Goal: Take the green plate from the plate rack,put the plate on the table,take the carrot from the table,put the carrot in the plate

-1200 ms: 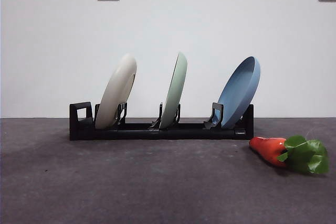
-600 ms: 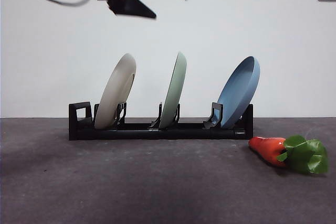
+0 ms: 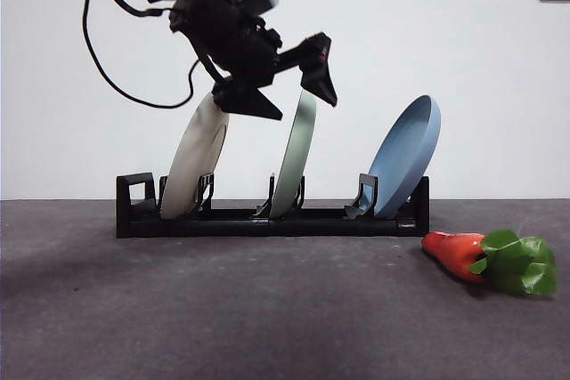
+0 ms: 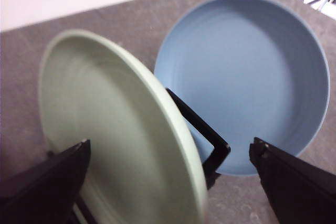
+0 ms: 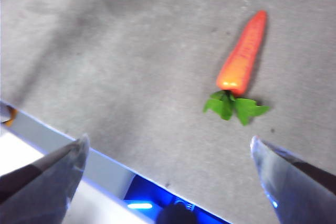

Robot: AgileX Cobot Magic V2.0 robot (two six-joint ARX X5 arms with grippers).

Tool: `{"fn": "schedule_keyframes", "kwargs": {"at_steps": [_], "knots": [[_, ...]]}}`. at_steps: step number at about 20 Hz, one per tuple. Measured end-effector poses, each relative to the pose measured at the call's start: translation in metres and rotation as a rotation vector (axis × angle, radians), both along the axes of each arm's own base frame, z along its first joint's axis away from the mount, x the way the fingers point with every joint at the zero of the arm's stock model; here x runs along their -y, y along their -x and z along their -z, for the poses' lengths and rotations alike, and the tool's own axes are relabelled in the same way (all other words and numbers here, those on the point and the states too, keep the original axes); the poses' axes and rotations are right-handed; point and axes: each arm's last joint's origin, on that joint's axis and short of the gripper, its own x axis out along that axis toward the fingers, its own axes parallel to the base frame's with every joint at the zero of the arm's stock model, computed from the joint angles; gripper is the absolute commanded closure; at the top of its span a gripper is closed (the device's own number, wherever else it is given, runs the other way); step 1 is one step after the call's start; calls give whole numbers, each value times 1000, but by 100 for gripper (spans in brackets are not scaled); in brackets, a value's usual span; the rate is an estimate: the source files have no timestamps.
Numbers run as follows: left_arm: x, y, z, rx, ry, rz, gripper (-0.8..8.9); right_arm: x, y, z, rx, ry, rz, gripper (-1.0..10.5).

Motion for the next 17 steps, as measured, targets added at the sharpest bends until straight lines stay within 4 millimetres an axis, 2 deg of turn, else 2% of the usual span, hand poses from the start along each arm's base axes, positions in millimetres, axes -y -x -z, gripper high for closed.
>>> {"fn": "schedule_keyframes", "kwargs": {"at_steps": [1,5,7,12,17], "knots": [[3,0,3,-6,-4,3,202,0,0,0,0,9,7,287],[9,4,4,-8,-6,18,566,0,-3,1,-10,11,8,287],[9,4,5,-13,-8,20,692,0,-3,2,-12,11,8,287],[9,5,7,-35,-18,24,822,0,-3,2,-13,11,8,287],[9,5,7,-74,27,4,822,0,-3,2,-12,11,8,288]]}}
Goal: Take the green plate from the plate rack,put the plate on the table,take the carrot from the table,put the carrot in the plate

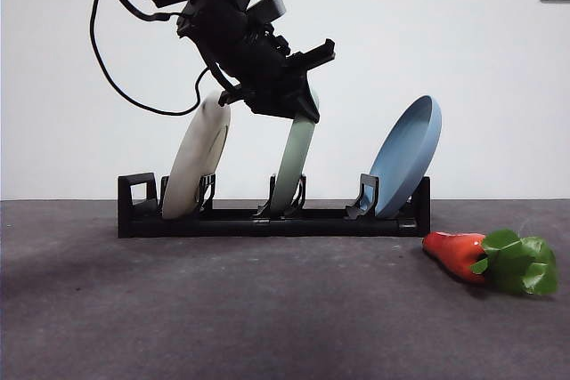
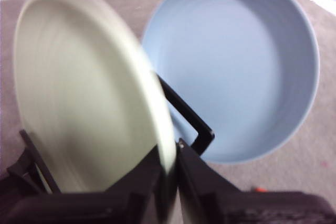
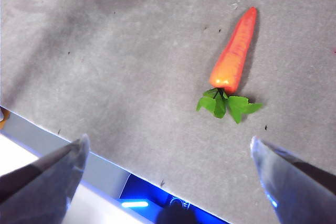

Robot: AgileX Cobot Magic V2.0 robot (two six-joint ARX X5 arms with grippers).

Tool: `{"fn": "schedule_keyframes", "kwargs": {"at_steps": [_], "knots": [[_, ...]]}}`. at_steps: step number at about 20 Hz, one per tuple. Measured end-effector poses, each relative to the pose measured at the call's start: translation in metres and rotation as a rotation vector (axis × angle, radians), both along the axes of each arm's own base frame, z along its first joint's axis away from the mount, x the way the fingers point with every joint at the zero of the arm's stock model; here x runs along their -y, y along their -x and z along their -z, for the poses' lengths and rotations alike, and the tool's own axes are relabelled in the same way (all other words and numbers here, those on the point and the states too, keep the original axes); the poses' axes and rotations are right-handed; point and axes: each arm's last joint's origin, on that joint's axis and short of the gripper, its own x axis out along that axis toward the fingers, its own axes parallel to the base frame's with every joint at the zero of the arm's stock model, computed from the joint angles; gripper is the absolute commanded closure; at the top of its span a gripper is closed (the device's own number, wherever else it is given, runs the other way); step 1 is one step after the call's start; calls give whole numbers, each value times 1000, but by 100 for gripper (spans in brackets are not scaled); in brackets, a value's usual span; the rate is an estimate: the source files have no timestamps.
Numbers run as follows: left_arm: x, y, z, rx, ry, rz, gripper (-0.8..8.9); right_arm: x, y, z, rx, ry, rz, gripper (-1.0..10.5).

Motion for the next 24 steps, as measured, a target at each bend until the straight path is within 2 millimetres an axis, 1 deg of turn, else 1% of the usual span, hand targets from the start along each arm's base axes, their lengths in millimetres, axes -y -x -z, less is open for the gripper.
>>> {"fn": "schedule_keyframes", "kwargs": {"at_steps": [7,9,11,17,19,20,22,24], "knots": [[-1,-1,-2,-34,60,-20,822,0,0,0,0,0,0,288],[-2,0,-6,-32,74,-24,822,0,0,0,0,0,0,288],[-4,4,-17,-15,92,-23,822,0,0,0,0,0,0,288],[-15,27,-72,89,166,5,821,0,0,0,0,0,0,288],[-20,38,-87,82,169,33,820,0,0,0,0,0,0,288],[-22,48,-95,69,154,50,820,0,0,0,0,0,0,288],[-26,74,-114,68,98,96,819,0,0,0,0,0,0,288],[-30,108,-134,91,6,142,819,0,0,0,0,0,0,288]]}}
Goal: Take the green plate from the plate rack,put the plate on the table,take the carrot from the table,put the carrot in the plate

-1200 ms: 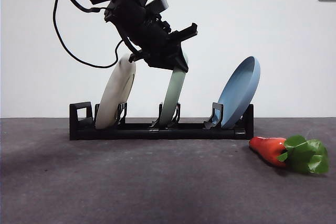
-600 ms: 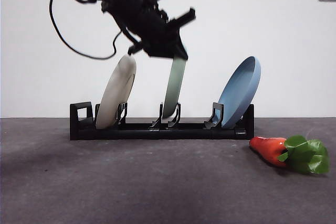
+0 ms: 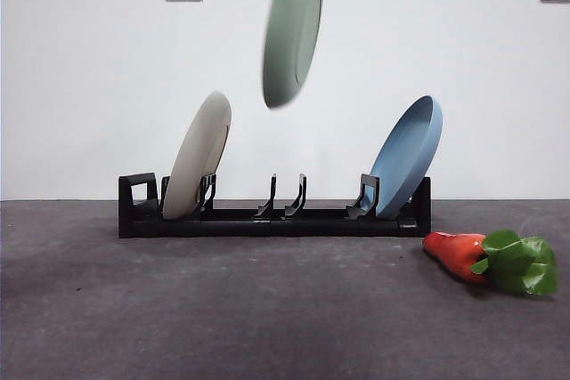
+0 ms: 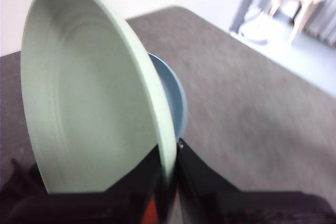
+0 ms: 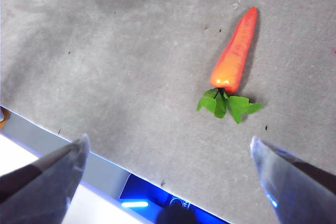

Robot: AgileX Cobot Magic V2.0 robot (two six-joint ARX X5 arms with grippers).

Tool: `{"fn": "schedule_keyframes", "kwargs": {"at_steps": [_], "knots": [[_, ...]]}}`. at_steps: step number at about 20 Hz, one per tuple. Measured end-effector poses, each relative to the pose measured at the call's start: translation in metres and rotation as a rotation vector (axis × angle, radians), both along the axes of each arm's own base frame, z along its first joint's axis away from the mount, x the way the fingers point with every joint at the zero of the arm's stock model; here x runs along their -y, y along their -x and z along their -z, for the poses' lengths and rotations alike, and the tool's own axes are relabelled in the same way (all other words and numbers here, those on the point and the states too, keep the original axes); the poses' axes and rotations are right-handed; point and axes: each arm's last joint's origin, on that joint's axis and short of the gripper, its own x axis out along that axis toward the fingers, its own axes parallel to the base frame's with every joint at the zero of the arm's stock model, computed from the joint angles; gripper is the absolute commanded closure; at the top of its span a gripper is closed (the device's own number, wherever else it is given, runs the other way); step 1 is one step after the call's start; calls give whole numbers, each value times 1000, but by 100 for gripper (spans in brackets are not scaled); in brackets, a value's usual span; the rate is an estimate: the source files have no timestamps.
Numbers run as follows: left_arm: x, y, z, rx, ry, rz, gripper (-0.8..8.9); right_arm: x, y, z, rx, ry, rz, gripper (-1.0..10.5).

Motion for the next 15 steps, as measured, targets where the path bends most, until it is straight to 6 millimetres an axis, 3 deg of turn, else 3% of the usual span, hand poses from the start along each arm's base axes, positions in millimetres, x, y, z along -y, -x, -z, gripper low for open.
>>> {"fn": "schedule_keyframes", "kwargs": {"at_steps": [3,6,10,15], "knots": [[-5,50,-18,74,-224,-6,819,0,0,0,0,0,0,288],[2,82,-8,78,-499,5,818,0,0,0,0,0,0,288],[27,114,25,105,-731,77,818,0,0,0,0,0,0,288],[44,134,105,144,-934,126,819,0,0,0,1,0,0,289]]}}
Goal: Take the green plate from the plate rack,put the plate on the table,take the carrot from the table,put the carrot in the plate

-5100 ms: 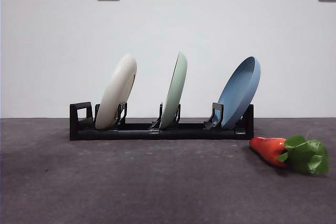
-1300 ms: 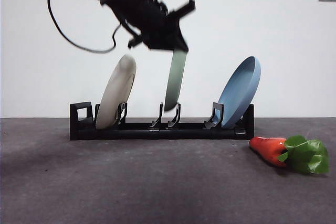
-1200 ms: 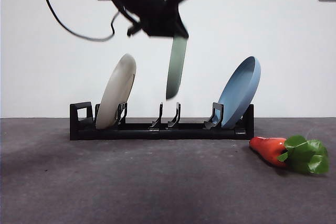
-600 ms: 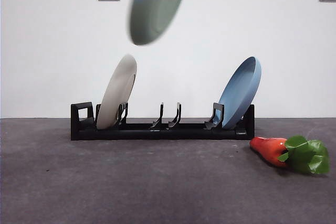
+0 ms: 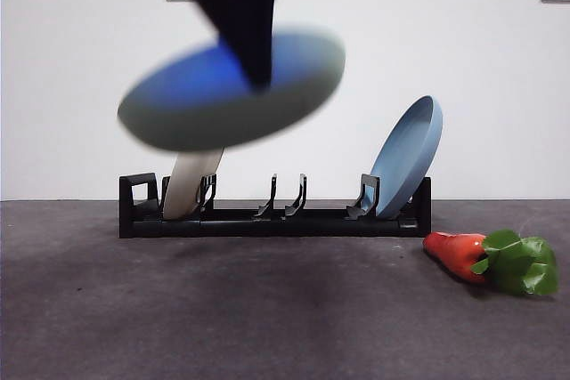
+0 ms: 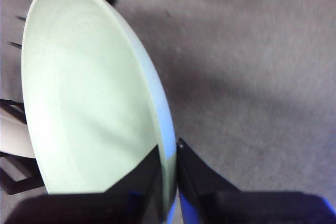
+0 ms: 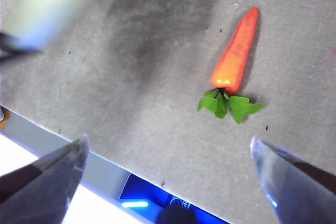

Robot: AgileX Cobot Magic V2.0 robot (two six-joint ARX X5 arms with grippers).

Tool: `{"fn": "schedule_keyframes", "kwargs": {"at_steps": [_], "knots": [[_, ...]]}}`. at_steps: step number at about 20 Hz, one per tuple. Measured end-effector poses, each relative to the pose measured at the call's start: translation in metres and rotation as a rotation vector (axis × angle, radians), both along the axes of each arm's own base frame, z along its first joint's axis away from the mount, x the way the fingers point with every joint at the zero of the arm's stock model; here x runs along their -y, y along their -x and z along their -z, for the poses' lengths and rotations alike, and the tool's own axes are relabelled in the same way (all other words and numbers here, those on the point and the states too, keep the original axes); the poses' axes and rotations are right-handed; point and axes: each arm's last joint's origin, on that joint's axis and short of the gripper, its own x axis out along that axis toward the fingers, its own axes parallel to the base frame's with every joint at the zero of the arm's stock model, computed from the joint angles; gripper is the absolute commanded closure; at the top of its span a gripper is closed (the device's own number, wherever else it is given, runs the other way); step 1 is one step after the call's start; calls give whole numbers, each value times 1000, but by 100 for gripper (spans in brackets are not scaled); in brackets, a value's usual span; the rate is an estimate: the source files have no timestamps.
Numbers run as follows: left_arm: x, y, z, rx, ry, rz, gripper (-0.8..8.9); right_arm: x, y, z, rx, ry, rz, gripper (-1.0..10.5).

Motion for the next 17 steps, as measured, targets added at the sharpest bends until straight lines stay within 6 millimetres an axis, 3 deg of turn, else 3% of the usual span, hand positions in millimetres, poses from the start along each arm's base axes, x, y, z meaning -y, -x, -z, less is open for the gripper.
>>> {"fn": "schedule_keyframes", "kwargs": {"at_steps": [3,9,16,17], "knots": [[5,4,45,35,-62,52,819,0,0,0,0,0,1,289],[21,-3,103,15,-173,117,819,0,0,0,1,-2,2,288],[35,-11,132,27,-202,125,806,0,0,0,1,-2,2,288],[35,-11,132,17,-192,132,731,0,0,0,1,-2,2,289]]}}
